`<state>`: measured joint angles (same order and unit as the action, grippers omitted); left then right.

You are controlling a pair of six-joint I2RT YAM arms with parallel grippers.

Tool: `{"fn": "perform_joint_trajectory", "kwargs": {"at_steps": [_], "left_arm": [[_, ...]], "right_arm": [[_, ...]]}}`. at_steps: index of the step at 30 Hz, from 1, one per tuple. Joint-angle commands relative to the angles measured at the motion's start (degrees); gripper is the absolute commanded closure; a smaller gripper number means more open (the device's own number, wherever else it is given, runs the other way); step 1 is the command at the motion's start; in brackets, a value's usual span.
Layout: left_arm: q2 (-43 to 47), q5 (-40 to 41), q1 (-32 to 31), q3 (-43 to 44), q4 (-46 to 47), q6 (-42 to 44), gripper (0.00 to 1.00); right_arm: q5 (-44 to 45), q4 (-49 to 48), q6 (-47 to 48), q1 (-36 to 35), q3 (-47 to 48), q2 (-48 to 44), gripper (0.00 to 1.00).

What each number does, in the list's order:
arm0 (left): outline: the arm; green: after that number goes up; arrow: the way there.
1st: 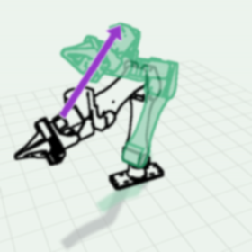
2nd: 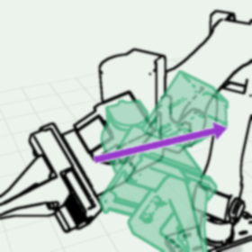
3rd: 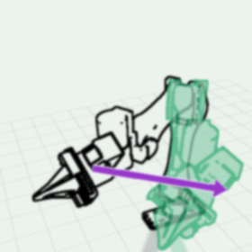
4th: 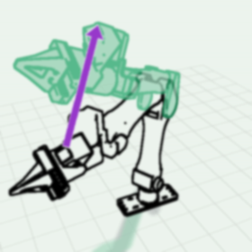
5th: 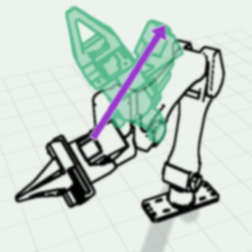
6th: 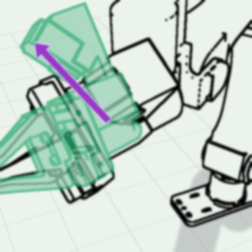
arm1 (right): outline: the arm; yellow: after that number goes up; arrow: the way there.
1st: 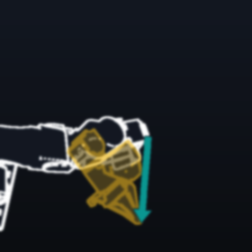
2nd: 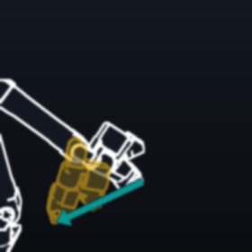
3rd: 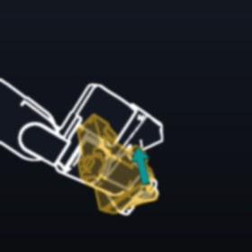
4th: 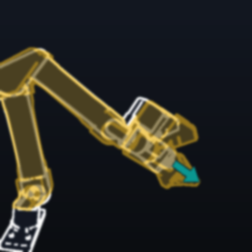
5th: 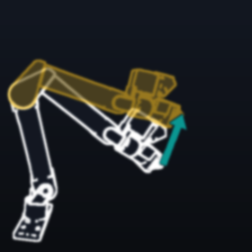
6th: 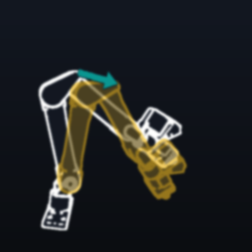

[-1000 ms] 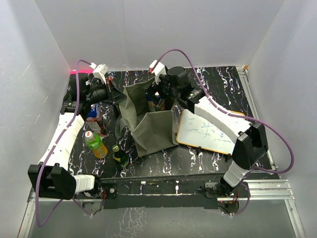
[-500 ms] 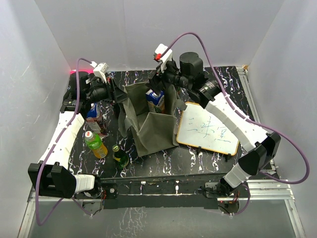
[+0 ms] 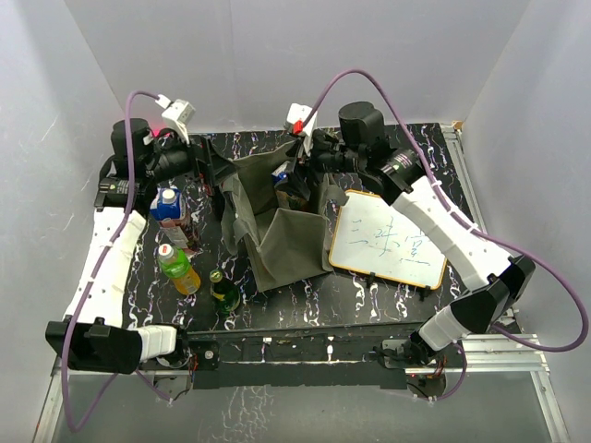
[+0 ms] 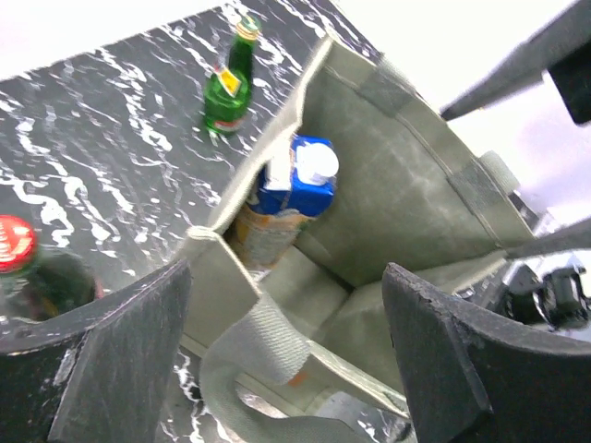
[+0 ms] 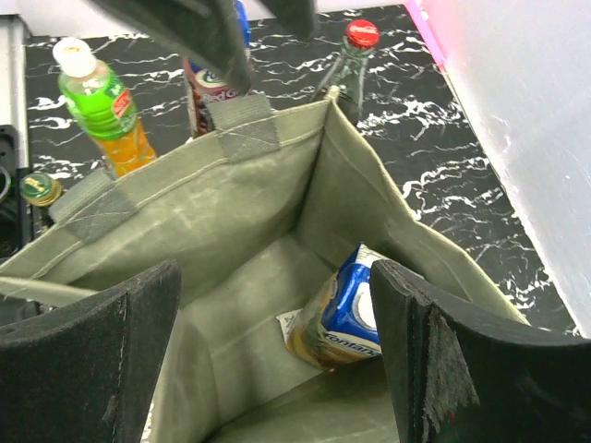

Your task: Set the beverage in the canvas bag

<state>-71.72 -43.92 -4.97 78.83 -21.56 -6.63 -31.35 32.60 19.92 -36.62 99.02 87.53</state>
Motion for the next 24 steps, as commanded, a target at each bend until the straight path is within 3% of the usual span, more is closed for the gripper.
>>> {"fn": "perform_joint_trajectory", "kwargs": {"at_steps": [1,5,7,18,24], "left_arm": [[1.86,7.23,2.90,4.74,-2.93,1.09,0.18],[-0.02,22.27,3.98,6.92,-4.00,0.66,0.19],[-1.19,25.35,3.96,7.42,-3.51,1.32,0.20],[-11.27,24.87,3.49,10.28,-3.35,4.83,0.20],[-13.43,27.08,1.90,10.51,-2.49,6.66,0.36]], "right_arm": [[-5.40,1.97,2.27,0.76,2.46,-3.84,0.15],[-6.47,2.65,2.40,1.55,2.90,-4.37,0.15],[-6.52,2.84,2.36,1.84,3.04,-4.55,0.15],[-6.92,2.02,1.68,4.18,2.02,-5.33,0.15],[-6.51,1.28,1.34,4.70,0.57,-6.07,0.15]]}}
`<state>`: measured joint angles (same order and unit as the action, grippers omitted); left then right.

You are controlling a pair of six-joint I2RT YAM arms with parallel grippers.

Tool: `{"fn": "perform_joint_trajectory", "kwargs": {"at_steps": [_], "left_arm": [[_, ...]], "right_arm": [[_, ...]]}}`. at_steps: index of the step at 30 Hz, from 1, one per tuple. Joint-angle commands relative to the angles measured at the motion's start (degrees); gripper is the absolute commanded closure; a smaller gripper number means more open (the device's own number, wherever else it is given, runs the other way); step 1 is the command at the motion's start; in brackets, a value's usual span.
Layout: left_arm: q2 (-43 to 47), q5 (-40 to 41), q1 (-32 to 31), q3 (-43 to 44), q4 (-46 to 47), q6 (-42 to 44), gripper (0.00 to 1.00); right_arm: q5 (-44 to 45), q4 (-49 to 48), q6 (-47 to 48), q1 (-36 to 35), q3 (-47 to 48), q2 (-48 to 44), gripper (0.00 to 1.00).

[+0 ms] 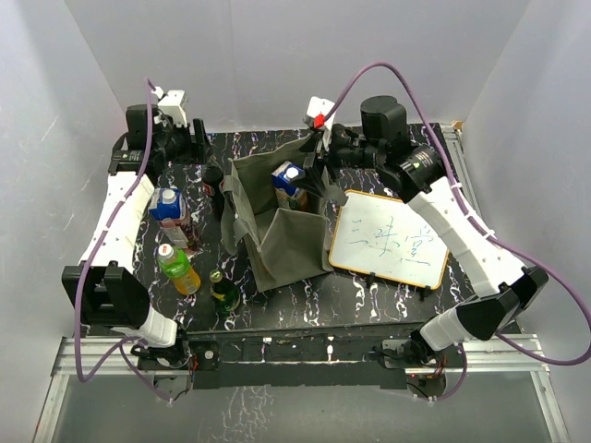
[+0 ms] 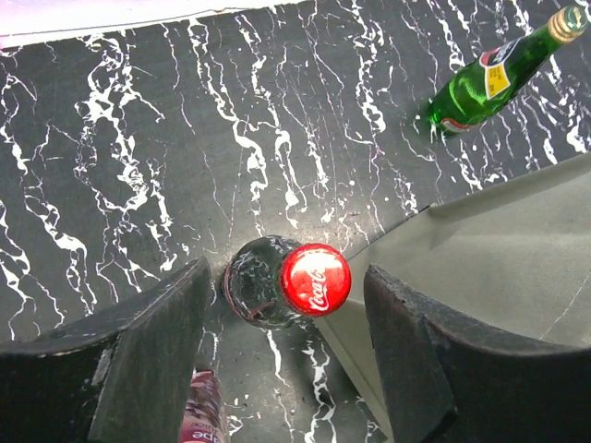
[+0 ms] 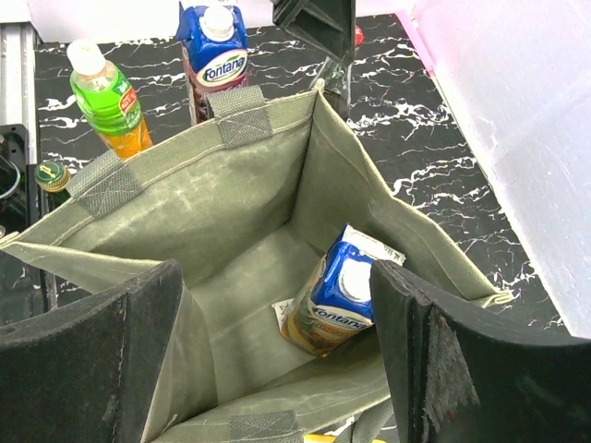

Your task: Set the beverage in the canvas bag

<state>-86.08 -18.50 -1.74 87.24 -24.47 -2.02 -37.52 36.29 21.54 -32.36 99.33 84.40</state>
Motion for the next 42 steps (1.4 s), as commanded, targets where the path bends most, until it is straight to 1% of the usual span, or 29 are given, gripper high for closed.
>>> {"fn": "perform_joint_trajectory", "kwargs": {"at_steps": [1,3,9,12,15,27,31,33,34,37,40,41,42], "left_arm": [[0.85,1.83,-1.57,1.87,0.44,2.33,0.39],[0.76,1.98,-2.07,1.00,0.88,2.80,0.45],[0.09,2.68,-3.42,-0.31,1.65,4.36,0.55],[-0.23,2.84,-3.78,-0.45,2.08,4.77,0.59],[-0.75,3.18,-3.97,-0.53,2.14,5.01,0.61],[-1.73,4.57,-4.32,-0.58,2.31,5.61,0.60],[-2.03,5.06,-4.33,-0.75,2.46,5.58,0.55],[-2.07,4.85,-4.40,-0.84,2.58,5.62,0.57],[-2.07,4.73,-4.39,-0.84,2.66,5.62,0.59],[-1.87,4.34,-4.43,-0.91,2.85,5.60,0.72],[-0.84,3.37,-4.42,-0.91,3.19,5.99,0.91],[-0.29,3.31,-4.41,-0.97,3.43,6.19,1.00],[0.34,3.41,-4.44,-1.00,3.83,6.52,1.00]], "right_arm": [[0.20,-2.71,-0.61,0.44,-0.09,-3.09,0.15],[1.24,-3.11,-1.08,0.48,-0.54,-3.26,0.15],[0.79,-3.75,-1.59,0.90,-2.07,-3.96,0.15],[0.95,-3.74,-1.42,1.11,-2.29,-4.36,0.15],[0.80,-3.82,-1.42,1.42,-2.71,-4.76,0.15],[-0.21,-4.22,-1.59,2.37,-4.35,-5.82,0.15],[-0.19,-4.22,-1.59,2.42,-4.67,-6.07,0.15],[-0.15,-4.28,-1.51,2.58,-4.75,-6.09,0.15],[-0.12,-4.28,-1.50,2.59,-4.76,-6.09,0.15],[-0.15,-4.35,-1.50,2.73,-4.91,-6.18,0.15],[-0.10,-4.42,-1.50,2.93,-5.10,-6.17,0.15],[-0.17,-4.40,-1.57,2.92,-5.19,-6.18,0.15],[-0.18,-4.40,-1.59,2.98,-5.20,-6.18,0.15]]}}
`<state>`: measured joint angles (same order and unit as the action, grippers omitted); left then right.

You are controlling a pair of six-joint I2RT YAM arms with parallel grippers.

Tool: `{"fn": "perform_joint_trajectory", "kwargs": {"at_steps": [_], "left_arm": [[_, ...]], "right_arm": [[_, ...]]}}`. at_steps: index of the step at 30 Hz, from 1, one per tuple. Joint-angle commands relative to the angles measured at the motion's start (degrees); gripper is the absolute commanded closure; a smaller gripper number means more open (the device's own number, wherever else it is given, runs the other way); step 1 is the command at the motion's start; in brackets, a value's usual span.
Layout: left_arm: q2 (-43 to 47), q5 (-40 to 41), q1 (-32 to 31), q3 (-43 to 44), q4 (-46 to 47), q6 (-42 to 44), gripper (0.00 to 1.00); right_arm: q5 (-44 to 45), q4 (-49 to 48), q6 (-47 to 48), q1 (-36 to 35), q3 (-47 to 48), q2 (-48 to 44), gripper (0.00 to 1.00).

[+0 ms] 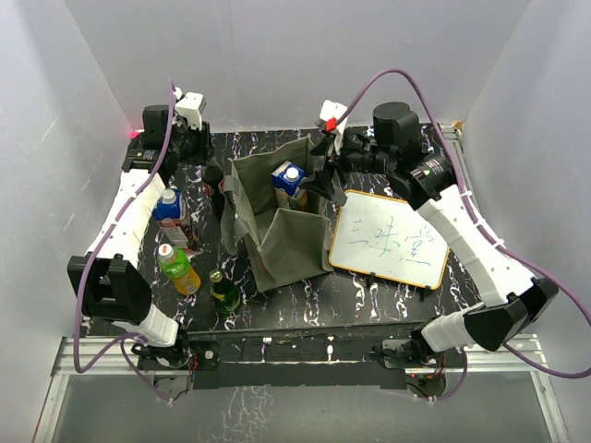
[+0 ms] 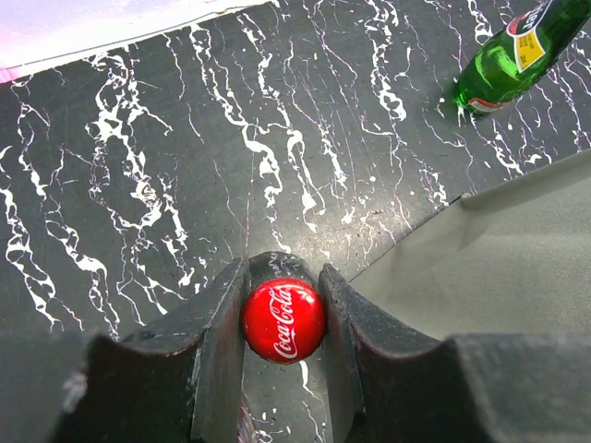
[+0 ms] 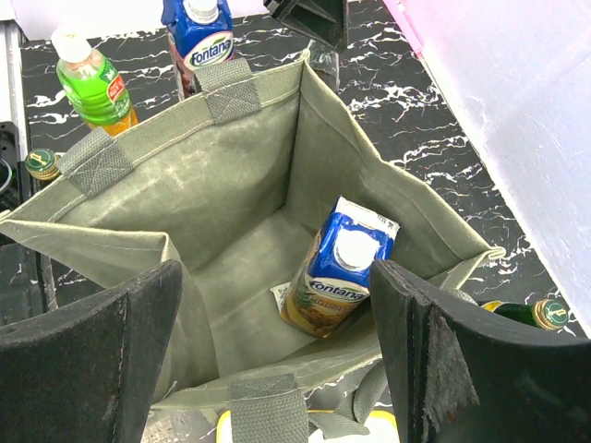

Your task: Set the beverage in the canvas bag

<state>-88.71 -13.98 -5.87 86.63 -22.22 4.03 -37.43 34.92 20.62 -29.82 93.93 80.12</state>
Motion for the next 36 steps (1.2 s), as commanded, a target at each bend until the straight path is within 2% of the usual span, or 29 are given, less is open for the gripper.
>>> {"fn": "perform_joint_trajectory", "kwargs": {"at_steps": [1,6,17,27,36], "left_arm": [[3.71,-0.99,-0.29,-0.41,2.09,0.96,1.00],[6.61,0.58,-0.28,2.28,3.99,3.06,1.00],[7.23,0.63,-0.31,18.29,-0.16,2.97,1.00],[0.89,1.95,-0.29,44.87,-5.73,1.97,1.00],[-5.24,-3.08,-0.28,64.76,-6.40,-4.58,1.00]], "right_arm": [[-0.27,-3.08,-0.71,0.66,0.20,-1.95,0.15],[-0.50,-3.14,-0.91,1.61,0.20,-2.07,0.15],[-1.30,-3.97,-1.52,5.31,-1.32,-3.53,0.15],[-2.69,-6.51,-2.98,13.01,-6.67,-6.32,0.15],[-5.83,-10.02,-6.28,21.57,-9.32,-7.43,0.15]]}}
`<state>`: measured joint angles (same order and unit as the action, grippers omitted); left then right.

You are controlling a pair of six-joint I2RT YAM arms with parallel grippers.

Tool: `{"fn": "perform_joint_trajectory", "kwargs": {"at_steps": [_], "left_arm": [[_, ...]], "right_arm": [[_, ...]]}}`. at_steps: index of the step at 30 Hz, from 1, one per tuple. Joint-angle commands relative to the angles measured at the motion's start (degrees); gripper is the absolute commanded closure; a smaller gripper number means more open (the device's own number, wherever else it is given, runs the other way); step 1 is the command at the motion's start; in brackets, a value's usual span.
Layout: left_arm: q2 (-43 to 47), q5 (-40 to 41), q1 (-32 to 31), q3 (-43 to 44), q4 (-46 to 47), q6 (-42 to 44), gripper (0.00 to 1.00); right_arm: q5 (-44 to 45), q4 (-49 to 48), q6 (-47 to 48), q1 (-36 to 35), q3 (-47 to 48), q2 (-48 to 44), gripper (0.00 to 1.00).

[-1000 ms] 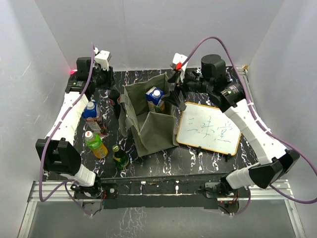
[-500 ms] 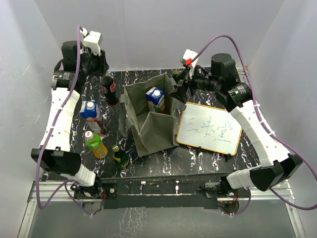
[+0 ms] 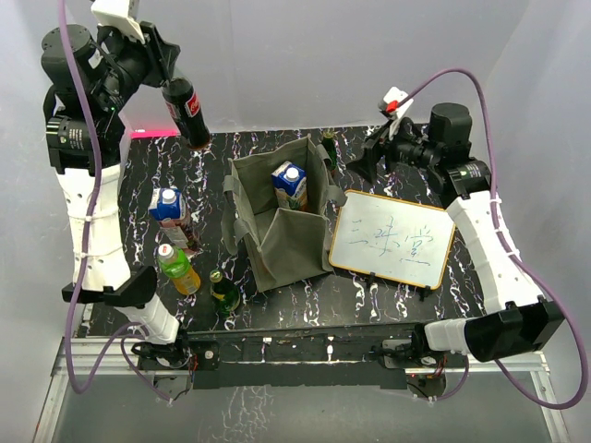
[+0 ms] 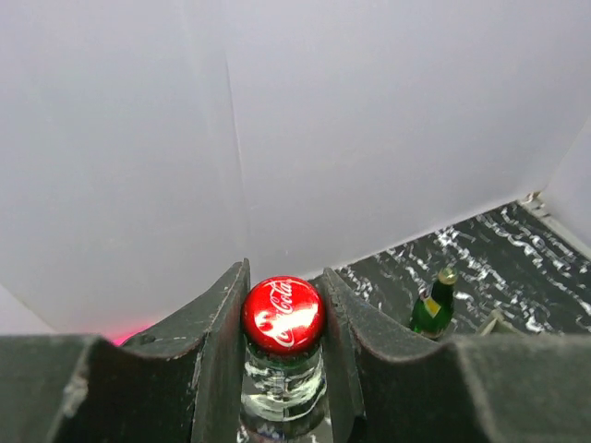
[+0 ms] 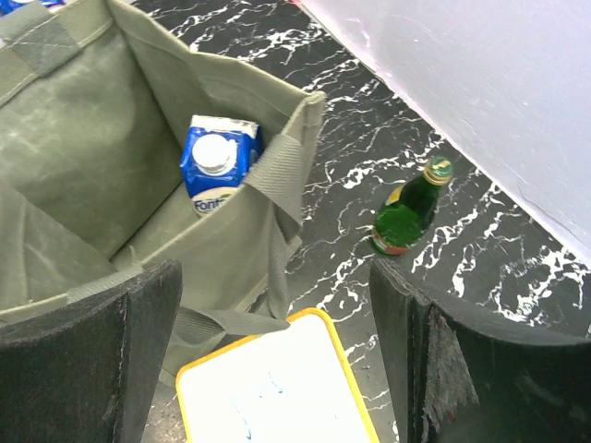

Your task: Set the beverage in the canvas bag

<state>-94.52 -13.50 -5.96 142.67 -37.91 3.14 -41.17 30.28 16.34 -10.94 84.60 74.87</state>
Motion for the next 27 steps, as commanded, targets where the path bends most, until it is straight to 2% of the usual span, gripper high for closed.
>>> {"fn": "perform_joint_trajectory", "kwargs": {"at_steps": [1,6,12,20,27], "left_arm": [[0.27,-4.14,-0.20,10.30,9.26,-4.23,1.00],[0.08,-9.03,-0.20,15.32,9.77,-8.56,1.00],[0.36,-18.32,-0.20,14.80,13.35,-17.49,1.00],[1.17,-28.45,-0.20,8.00,20.88,-28.58,1.00],[2.29,-29.72,-0.23,0.44,23.14,-29.77,1.00]], "right_arm": [[-2.00,-5.46,-2.01,3.18,-0.08,-2.11,0.15],[-2.31,-6.07,-2.32,4.64,-0.72,-1.55,0.15],[-2.78,-6.60,-2.79,5.38,-1.08,-1.34,0.15],[-2.34,-7.03,-2.54,5.68,-2.47,-2.62,0.15],[-3.07,-6.67,-2.45,5.79,-2.79,-3.07,0.15]]}}
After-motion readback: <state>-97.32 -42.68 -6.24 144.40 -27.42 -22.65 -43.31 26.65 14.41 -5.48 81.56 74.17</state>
